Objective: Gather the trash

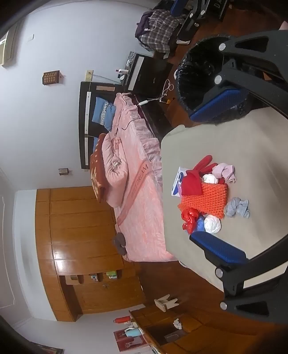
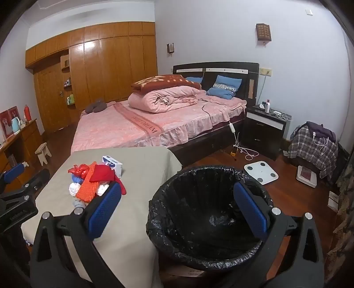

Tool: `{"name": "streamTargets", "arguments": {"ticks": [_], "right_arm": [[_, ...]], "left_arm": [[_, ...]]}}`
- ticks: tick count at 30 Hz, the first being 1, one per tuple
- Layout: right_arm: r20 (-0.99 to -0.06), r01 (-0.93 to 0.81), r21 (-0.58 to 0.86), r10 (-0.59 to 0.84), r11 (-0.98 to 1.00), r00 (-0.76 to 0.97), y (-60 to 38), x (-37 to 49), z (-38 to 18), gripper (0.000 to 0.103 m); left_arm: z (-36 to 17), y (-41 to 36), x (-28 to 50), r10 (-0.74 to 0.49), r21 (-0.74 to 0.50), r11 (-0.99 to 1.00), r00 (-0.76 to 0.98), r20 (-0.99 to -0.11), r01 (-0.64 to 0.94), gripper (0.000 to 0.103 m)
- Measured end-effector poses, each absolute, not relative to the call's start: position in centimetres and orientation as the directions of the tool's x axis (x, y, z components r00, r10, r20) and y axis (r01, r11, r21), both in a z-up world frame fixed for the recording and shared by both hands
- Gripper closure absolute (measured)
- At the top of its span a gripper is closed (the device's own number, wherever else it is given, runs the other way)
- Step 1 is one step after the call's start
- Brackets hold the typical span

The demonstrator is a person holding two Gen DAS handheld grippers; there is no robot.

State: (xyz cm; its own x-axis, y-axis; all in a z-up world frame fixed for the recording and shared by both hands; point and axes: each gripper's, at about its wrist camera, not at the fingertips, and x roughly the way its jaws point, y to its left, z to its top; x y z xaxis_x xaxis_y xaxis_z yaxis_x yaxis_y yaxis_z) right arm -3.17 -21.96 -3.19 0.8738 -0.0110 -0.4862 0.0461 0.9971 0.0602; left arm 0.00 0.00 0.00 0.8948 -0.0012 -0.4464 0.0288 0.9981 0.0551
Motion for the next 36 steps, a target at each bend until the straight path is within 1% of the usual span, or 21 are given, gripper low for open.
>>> {"name": "streamTargets", "arguments": {"ticks": [9,10,36], "right_arm": [[-0.497,0.047,0.052,-0.015,0.998,0.868,-21.88,-3.09,-3.28,0.005],[-0.498,0.048,0.048,-0.018,0.998,0.867,-21.83,-3.03,-3.30,0.005],[-0.499,0.047,0.039,-0.022,0.998,0.866,-21.57,-2.95,-3.22,0.005]], "left_arm": [[-0.03,0.36,0.63,-0.001,0.051,0.998,0.890,-0.456,0.027,0.006],[-0.02,0.00,0.00,0.005,0.062,0.998,0.898,-0.440,0.025,0.006],[-0.23,0.71,-0.03,0.005,0.056,0.998,0.896,-0.444,0.022,0.006]]}}
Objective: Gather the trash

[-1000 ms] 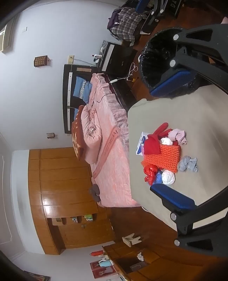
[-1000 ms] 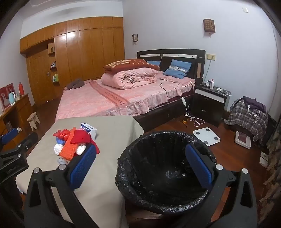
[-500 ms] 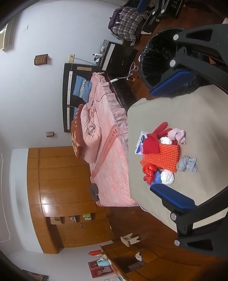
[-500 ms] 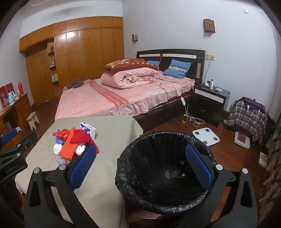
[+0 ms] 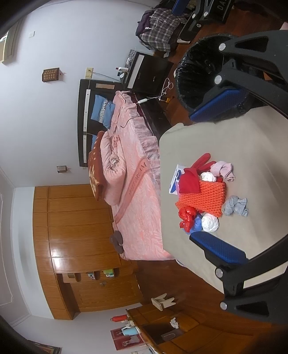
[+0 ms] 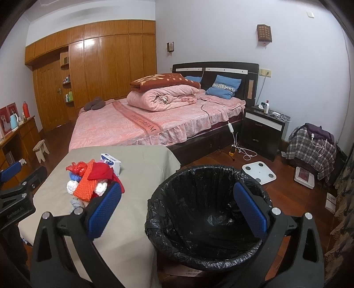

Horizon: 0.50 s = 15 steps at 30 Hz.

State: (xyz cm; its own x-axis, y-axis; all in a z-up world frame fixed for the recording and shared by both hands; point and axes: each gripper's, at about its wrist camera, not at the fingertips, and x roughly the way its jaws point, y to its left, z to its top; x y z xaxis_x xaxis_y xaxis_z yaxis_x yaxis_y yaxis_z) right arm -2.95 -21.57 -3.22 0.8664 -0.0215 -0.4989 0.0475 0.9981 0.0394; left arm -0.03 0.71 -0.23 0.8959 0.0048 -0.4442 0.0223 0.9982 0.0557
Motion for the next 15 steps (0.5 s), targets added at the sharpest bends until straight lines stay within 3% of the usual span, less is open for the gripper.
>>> {"name": "streamTargets", "arguments": {"ticks": [15], "right_arm": [[-0.500,0.049,0.037,-0.024,0.998,0.866,-21.53,-2.88,-3.16,0.005]], "left_arm": [[-0.36,0.75,-0.01,0.004,0.054,0.998,0.894,-0.449,0.023,0.006]]}}
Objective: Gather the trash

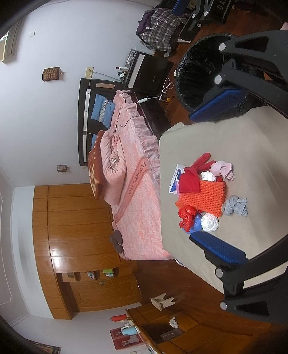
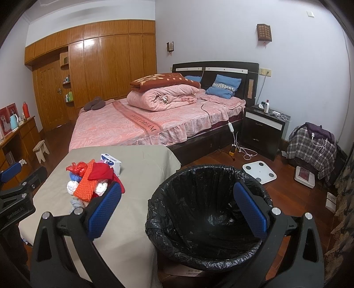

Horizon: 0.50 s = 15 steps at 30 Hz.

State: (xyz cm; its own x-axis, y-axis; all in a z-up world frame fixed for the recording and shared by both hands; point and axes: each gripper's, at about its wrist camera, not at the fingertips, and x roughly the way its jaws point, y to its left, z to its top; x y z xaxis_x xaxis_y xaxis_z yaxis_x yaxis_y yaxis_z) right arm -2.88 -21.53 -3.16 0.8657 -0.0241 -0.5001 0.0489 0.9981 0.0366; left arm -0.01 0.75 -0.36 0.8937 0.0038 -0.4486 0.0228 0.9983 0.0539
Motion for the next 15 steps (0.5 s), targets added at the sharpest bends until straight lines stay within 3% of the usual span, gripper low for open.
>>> {"name": "streamTargets", "arguments": {"ticks": [15], "right_arm": [[-0.501,0.048,0.038,-0.023,0.998,0.865,-21.68,-2.85,-3.26,0.005]], "left_arm": [[-0.86,0.78,-0.03,0.004,0.052,0.998,0.893,-0.450,0.022,0.006]]}}
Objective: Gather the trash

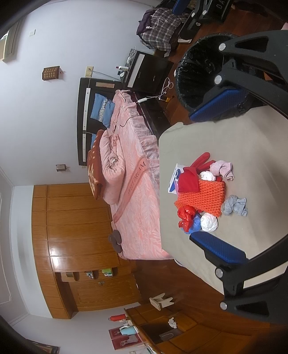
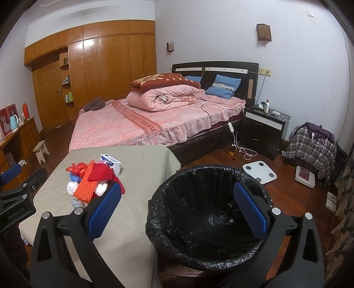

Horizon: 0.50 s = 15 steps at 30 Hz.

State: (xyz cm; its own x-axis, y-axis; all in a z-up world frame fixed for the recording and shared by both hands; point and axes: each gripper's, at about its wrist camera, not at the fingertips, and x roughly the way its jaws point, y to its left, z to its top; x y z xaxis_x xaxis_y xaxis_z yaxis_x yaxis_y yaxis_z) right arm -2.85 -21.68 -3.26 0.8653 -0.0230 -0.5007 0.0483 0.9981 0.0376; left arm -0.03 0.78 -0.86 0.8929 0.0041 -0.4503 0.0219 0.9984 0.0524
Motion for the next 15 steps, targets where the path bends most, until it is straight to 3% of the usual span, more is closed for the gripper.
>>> {"name": "streamTargets", "arguments": {"ticks": [15], "right_arm": [[-0.501,0.048,0.038,-0.023,0.998,0.865,-21.51,-2.72,-3.07,0.005]], "left_arm": [[-1.32,1.12,-0.17,0.003,0.050,0.998,0.891,-0.454,0.022,0.006]]}}
